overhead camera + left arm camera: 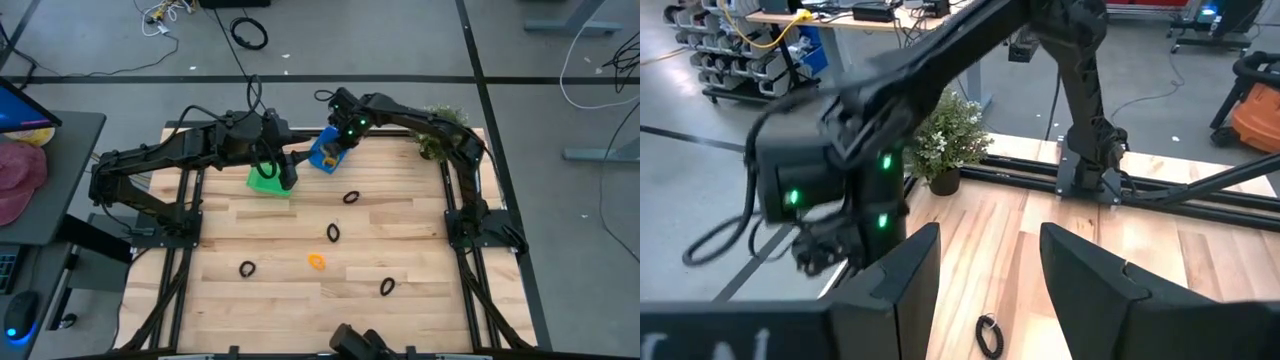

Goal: Sort spring keychains into baskets
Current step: Put the black spring keychain into the green basket

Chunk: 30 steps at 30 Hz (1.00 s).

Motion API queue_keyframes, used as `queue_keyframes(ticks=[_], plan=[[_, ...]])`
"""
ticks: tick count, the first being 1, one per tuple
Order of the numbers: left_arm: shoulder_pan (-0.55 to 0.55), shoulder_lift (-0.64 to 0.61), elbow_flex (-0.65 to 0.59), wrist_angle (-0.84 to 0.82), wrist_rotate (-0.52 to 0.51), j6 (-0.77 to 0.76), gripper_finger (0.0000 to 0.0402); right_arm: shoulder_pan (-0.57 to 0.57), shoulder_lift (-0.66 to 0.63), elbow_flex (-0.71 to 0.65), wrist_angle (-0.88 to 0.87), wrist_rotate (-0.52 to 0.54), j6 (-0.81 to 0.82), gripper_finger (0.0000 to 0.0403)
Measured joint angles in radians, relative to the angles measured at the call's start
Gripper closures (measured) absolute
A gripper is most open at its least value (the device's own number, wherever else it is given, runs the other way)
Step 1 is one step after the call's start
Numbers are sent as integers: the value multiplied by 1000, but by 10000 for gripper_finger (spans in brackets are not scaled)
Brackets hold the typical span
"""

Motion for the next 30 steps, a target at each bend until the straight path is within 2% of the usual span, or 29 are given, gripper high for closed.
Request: queue_keyframes(ticks=[10,14,19,24,30], plan=[[0,0,0,0,0,0,225,37,-335,0,-215,-1,-189,312],[0,0,0,1,0,0,225,71,-483,0,-285,-6,-326,324],[2,0,0,1,0,0,225,90,-639,0,-293,28,-381,328],[2,0,0,2,0,0,225,90,-720,0,-268,57,-357,322],[2,0,0,2,0,-1,225,90,-743,0,-285,76,-331,318]])
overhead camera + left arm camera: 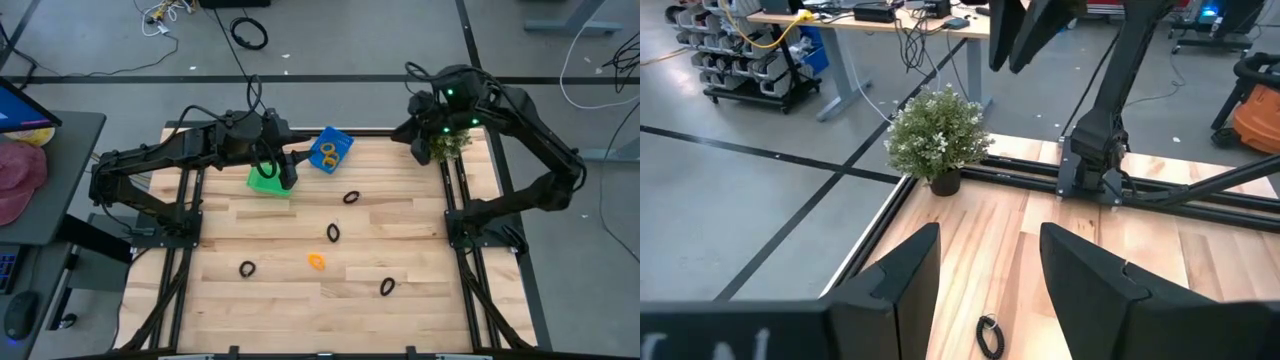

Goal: Sort spring keychains into baskets
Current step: Put the black spring keychain into the green basket

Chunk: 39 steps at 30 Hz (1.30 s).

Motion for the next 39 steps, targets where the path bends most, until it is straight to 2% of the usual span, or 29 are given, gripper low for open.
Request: queue_keyframes(ticks=[2,4,6,12,21,27,31,39], plan=[[0,0,0,0,0,0,225,0,1,0,-11,-29,-4,318],[0,0,0,0,0,-1,225,4,5,0,-49,-94,-77,317],[0,0,0,0,0,-1,225,30,6,0,-83,-105,-152,312],[1,0,0,0,0,-1,225,200,16,0,-216,-40,-238,275],[1,0,0,2,0,-1,225,468,26,-26,-322,1,-152,194],[0,0,0,1,0,-1,225,627,24,-175,-330,8,-5,186],[0,0,0,0,0,0,225,721,24,-314,-305,8,13,198],[0,0,0,0,0,23,225,852,25,-560,-8,10,156,213]])
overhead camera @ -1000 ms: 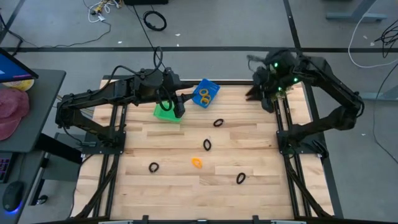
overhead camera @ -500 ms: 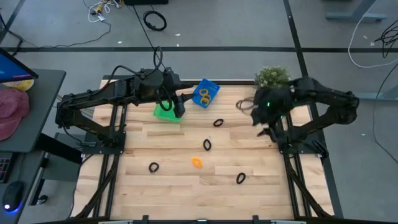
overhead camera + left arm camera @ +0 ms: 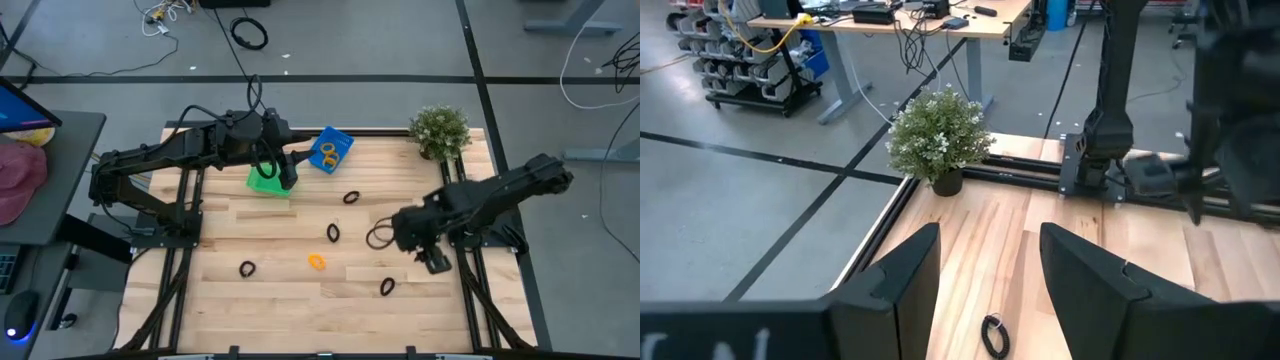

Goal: Sort spring keychains into baskets
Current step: Put the black spring keychain into the green basket

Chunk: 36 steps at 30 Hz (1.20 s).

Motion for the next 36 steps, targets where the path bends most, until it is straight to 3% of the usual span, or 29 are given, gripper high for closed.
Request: queue_keyframes(ticks=[9,17,27,36], plan=[[0,0,0,0,0,2,225,91,0,-219,303,53,159,213],[0,0,0,0,0,3,225,184,0,-364,476,167,249,213],[0,0,0,0,0,3,225,253,103,-409,626,208,290,213],[0,0,0,0,0,3,225,283,235,-409,660,226,318,213]])
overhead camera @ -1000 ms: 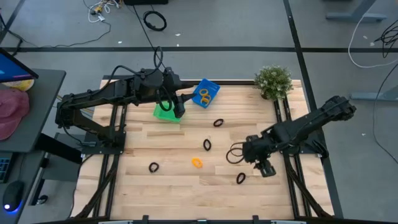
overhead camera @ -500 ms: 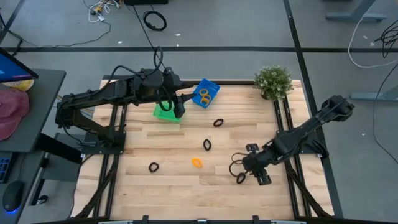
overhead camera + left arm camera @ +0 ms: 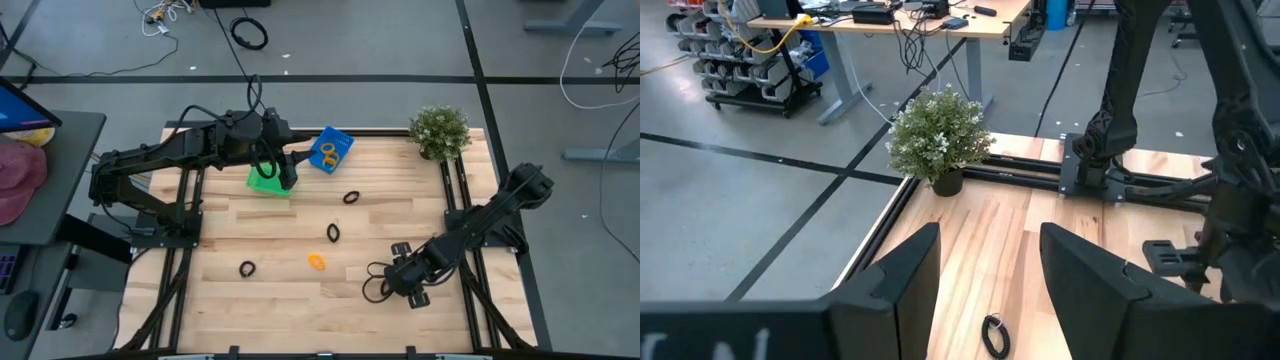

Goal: Sort spring keychains into baskets
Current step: Put the black spring keychain into the green basket

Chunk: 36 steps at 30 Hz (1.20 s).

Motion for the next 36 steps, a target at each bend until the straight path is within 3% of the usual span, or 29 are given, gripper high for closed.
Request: queue_keyframes(ticks=[4,7,13,15,25,36], plan=[[0,0,0,0,0,0,225,1,28,0,24,0,34,216],[0,0,0,0,0,-2,225,1,36,0,21,0,70,242],[0,0,0,0,0,-2,225,0,36,0,5,-19,79,367],[0,0,0,0,0,-2,225,0,36,0,-7,-38,75,392],[0,0,0,0,0,-1,225,-9,-64,94,-232,-40,34,400],[0,0,0,1,0,0,225,-112,-217,389,-624,145,-5,402]])
